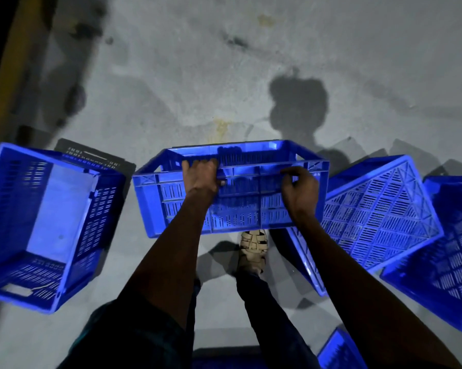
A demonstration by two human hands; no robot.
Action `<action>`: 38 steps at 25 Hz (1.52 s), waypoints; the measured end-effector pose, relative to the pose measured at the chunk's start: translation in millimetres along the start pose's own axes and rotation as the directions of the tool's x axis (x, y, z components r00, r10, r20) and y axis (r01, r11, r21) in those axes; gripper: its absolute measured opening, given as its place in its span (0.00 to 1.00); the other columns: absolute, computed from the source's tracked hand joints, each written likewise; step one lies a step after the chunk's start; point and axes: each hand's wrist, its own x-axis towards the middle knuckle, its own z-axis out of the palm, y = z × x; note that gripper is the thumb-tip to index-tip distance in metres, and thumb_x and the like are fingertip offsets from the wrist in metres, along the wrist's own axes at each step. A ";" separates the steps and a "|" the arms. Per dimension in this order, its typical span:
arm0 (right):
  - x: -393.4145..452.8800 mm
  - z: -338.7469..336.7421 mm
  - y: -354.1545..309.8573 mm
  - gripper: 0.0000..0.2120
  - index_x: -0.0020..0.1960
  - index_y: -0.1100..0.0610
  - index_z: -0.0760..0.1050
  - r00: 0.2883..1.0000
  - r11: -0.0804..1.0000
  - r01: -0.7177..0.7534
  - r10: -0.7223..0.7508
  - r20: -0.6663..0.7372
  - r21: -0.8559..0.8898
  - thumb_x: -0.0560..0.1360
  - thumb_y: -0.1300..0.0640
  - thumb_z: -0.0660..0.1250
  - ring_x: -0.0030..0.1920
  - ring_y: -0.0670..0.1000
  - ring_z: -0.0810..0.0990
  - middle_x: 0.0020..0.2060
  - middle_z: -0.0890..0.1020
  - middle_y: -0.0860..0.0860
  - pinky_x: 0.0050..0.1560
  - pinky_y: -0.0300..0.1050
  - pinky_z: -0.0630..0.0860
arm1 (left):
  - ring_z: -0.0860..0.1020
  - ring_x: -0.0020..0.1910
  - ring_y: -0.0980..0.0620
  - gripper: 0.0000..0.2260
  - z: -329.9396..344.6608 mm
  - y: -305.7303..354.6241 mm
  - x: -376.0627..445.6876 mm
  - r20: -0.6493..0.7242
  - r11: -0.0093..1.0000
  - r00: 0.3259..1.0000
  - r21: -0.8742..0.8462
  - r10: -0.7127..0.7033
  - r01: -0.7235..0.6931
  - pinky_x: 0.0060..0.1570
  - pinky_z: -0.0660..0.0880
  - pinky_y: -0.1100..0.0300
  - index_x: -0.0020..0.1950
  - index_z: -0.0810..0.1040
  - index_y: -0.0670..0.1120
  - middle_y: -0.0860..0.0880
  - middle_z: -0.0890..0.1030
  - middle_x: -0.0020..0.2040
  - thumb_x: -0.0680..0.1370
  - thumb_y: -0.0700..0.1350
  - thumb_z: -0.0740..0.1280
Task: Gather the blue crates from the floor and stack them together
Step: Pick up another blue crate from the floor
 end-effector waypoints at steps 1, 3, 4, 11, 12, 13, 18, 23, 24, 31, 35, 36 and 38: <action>3.4 -4.2 -4.8 0.11 0.51 0.51 0.81 0.995 0.999 -0.042 0.042 -0.087 -0.003 0.75 0.54 0.61 0.37 0.55 0.82 0.41 0.85 0.54 0.37 0.47 0.76 | 0.78 0.57 0.43 0.18 0.8 -3.5 -0.2 0.037 1.000 0.999 -0.013 0.007 -0.006 0.65 0.61 0.47 0.55 0.75 0.47 0.44 0.82 0.53 0.73 0.57 0.73; 9.5 -11.9 -9.3 0.12 0.52 0.52 0.81 0.980 0.994 -0.082 0.069 -0.184 -0.066 0.76 0.53 0.60 0.38 0.56 0.83 0.40 0.85 0.53 0.36 0.44 0.72 | 0.78 0.59 0.43 0.22 4.8 -12.5 1.1 0.160 0.997 0.987 -0.081 0.029 -0.017 0.65 0.64 0.47 0.57 0.75 0.46 0.44 0.81 0.56 0.72 0.58 0.74; 10.9 -15.2 -9.6 0.12 0.53 0.51 0.81 0.977 0.990 -0.097 0.075 -0.201 -0.103 0.77 0.53 0.60 0.41 0.57 0.83 0.41 0.85 0.54 0.37 0.44 0.72 | 0.77 0.60 0.42 0.24 7.5 -17.0 2.3 0.227 0.992 0.973 -0.124 0.047 -0.019 0.63 0.68 0.48 0.59 0.75 0.45 0.43 0.79 0.58 0.71 0.59 0.74; 39.8 -23.0 23.2 0.27 0.67 0.55 0.70 0.960 0.939 -0.271 0.248 -0.128 -0.213 0.73 0.42 0.66 0.64 0.63 0.73 0.63 0.75 0.58 0.60 0.57 0.70 | 0.77 0.51 0.43 0.22 37.1 -28.6 -15.4 0.423 0.968 0.885 -0.226 0.197 -0.108 0.47 0.73 0.51 0.48 0.74 0.44 0.46 0.74 0.48 0.65 0.53 0.81; 44.3 -21.2 27.0 0.28 0.67 0.54 0.69 0.949 0.925 -0.312 0.314 -0.025 -0.219 0.72 0.41 0.67 0.64 0.62 0.74 0.64 0.75 0.57 0.61 0.58 0.71 | 0.76 0.49 0.44 0.22 45.5 -29.4 -23.0 0.447 0.968 0.872 -0.231 0.199 -0.102 0.45 0.72 0.52 0.43 0.72 0.45 0.47 0.72 0.45 0.64 0.54 0.81; 47.7 -19.7 28.6 0.28 0.66 0.54 0.69 0.934 0.911 -0.324 0.350 0.065 -0.255 0.72 0.42 0.67 0.63 0.61 0.76 0.63 0.76 0.57 0.62 0.58 0.71 | 0.75 0.47 0.44 0.22 52.8 -29.3 -29.6 0.460 0.966 0.865 -0.242 0.201 -0.095 0.42 0.70 0.53 0.39 0.69 0.47 0.48 0.70 0.42 0.63 0.54 0.81; 59.3 -12.8 23.2 0.25 0.66 0.56 0.68 0.926 0.873 -0.252 0.342 0.157 -0.418 0.72 0.50 0.68 0.61 0.62 0.77 0.63 0.75 0.58 0.57 0.56 0.73 | 0.75 0.41 0.44 0.21 75.7 -25.2 -42.8 0.482 0.953 0.854 -0.301 0.195 -0.048 0.40 0.68 0.56 0.40 0.70 0.47 0.48 0.71 0.39 0.64 0.53 0.80; 59.8 -1.5 16.1 0.27 0.66 0.59 0.66 0.925 0.789 -0.256 0.369 0.097 -0.559 0.72 0.55 0.71 0.62 0.63 0.75 0.63 0.75 0.59 0.58 0.57 0.72 | 0.71 0.35 0.48 0.21 94.0 -26.9 -50.6 0.527 0.942 0.829 -0.335 0.188 -0.001 0.34 0.65 0.57 0.36 0.69 0.48 0.49 0.70 0.35 0.63 0.52 0.80; 60.8 0.1 15.7 0.27 0.67 0.59 0.66 0.932 0.770 -0.229 0.349 0.094 -0.596 0.71 0.53 0.71 0.64 0.63 0.74 0.63 0.74 0.60 0.60 0.57 0.71 | 0.72 0.36 0.48 0.20 99.3 -26.3 -52.2 0.537 0.945 0.824 -0.326 0.180 0.005 0.35 0.66 0.57 0.36 0.69 0.48 0.49 0.72 0.36 0.62 0.53 0.80; 91.2 19.3 1.2 0.26 0.69 0.59 0.64 0.940 0.781 -0.013 0.222 0.259 -0.624 0.74 0.54 0.68 0.65 0.64 0.74 0.64 0.75 0.61 0.64 0.57 0.67 | 0.79 0.50 0.44 0.22 116.3 -24.8 -47.0 0.565 0.912 0.800 -0.406 0.201 0.058 0.49 0.78 0.51 0.53 0.77 0.45 0.44 0.80 0.54 0.65 0.54 0.78; 112.7 43.1 -8.8 0.29 0.68 0.58 0.65 0.913 0.814 0.036 0.210 0.351 -0.579 0.74 0.44 0.67 0.63 0.63 0.76 0.64 0.75 0.61 0.62 0.57 0.71 | 0.78 0.44 0.44 0.29 112.5 -35.2 -46.8 0.609 0.697 0.731 -0.667 0.308 0.263 0.44 0.72 0.53 0.48 0.76 0.44 0.44 0.80 0.44 0.67 0.69 0.71; 114.3 47.4 -8.9 0.30 0.68 0.58 0.65 0.915 0.805 0.041 0.208 0.347 -0.592 0.74 0.41 0.65 0.63 0.64 0.76 0.64 0.75 0.61 0.61 0.57 0.71 | 0.80 0.45 0.41 0.34 116.2 -43.0 -49.2 0.612 0.566 0.724 -0.735 0.319 0.373 0.48 0.74 0.51 0.47 0.79 0.42 0.41 0.82 0.45 0.65 0.73 0.69; 115.1 51.2 -5.3 0.30 0.69 0.58 0.65 0.926 0.780 0.053 0.195 0.324 -0.623 0.76 0.38 0.61 0.63 0.64 0.76 0.64 0.76 0.62 0.60 0.56 0.71 | 0.82 0.44 0.39 0.39 129.8 -56.3 -52.0 0.577 0.234 0.788 -0.814 0.215 0.532 0.49 0.77 0.50 0.49 0.82 0.41 0.38 0.84 0.46 0.62 0.77 0.68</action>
